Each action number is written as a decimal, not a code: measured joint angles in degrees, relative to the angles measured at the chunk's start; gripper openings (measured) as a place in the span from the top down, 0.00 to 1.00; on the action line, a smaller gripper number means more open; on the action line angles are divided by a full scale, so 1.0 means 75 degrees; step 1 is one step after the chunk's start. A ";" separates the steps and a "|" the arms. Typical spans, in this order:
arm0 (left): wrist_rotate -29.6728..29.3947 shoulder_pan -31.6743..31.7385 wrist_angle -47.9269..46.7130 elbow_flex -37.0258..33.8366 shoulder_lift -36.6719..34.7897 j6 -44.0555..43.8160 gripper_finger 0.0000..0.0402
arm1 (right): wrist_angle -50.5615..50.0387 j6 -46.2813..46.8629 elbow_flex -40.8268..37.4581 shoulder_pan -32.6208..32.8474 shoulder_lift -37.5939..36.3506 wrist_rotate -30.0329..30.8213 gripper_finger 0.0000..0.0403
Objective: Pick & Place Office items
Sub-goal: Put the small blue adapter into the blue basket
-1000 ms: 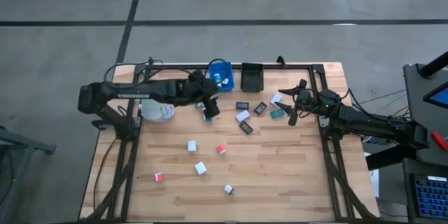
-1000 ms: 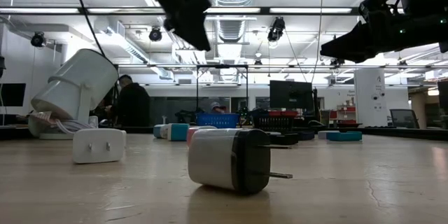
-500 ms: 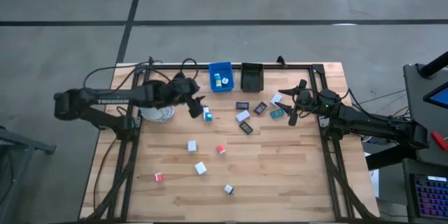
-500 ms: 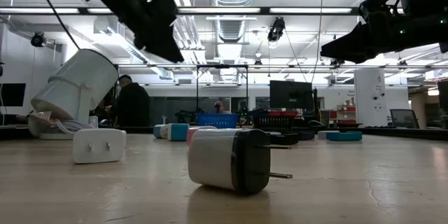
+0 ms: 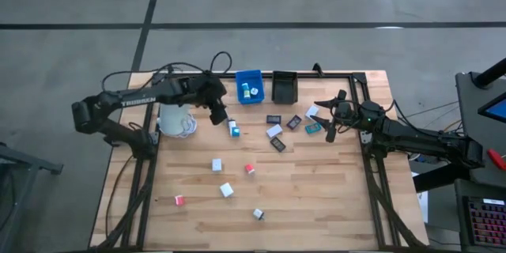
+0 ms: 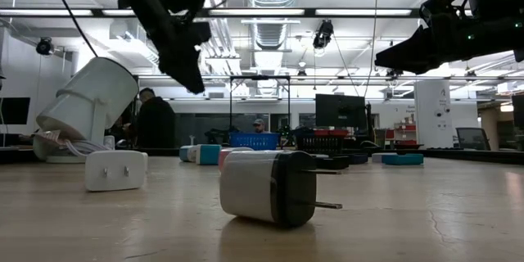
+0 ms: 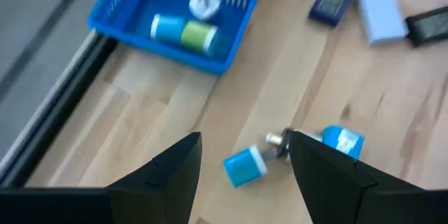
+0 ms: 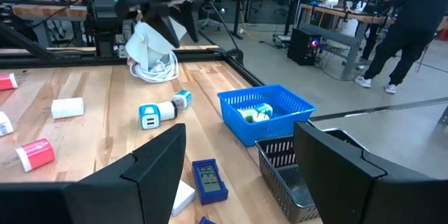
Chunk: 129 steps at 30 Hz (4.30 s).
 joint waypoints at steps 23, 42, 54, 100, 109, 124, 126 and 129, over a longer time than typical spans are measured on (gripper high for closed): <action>0.0027 0.0002 -0.0468 0.0338 0.2026 0.5137 0.45 | -0.0009 0.0000 0.0000 0.0001 0.0000 0.0000 0.36; 0.0368 0.0009 -0.0407 0.0298 0.2263 0.5329 0.45 | -0.0017 0.0000 0.0000 -0.0001 0.0000 0.0000 0.36; 0.0340 0.0038 -0.0230 0.0298 0.2981 0.5335 0.45 | -0.0058 0.0000 0.0000 -0.0001 -0.0002 0.0000 0.36; 0.0456 0.0059 -0.0219 0.0324 0.3131 0.5245 0.64 | -0.0058 0.0000 0.0000 0.0001 -0.0003 0.0000 0.36; 0.0456 0.0059 -0.0728 0.0609 0.2551 0.5115 0.64 | -0.0061 0.0000 0.0000 0.0001 0.0000 0.0000 0.36; 0.0703 0.0056 -0.0617 0.1331 0.1510 0.1923 0.65 | -0.0077 0.0000 0.0000 0.0001 0.0000 0.0000 0.36; 0.0718 0.0041 -0.0318 0.1464 0.1510 0.1455 0.64 | -0.0079 0.0000 0.0000 -0.0002 0.0000 0.0000 0.36; 0.0724 0.0038 0.0308 0.1484 0.1519 0.0872 0.64 | -0.0079 0.0000 0.0000 0.0000 0.0000 0.0000 0.36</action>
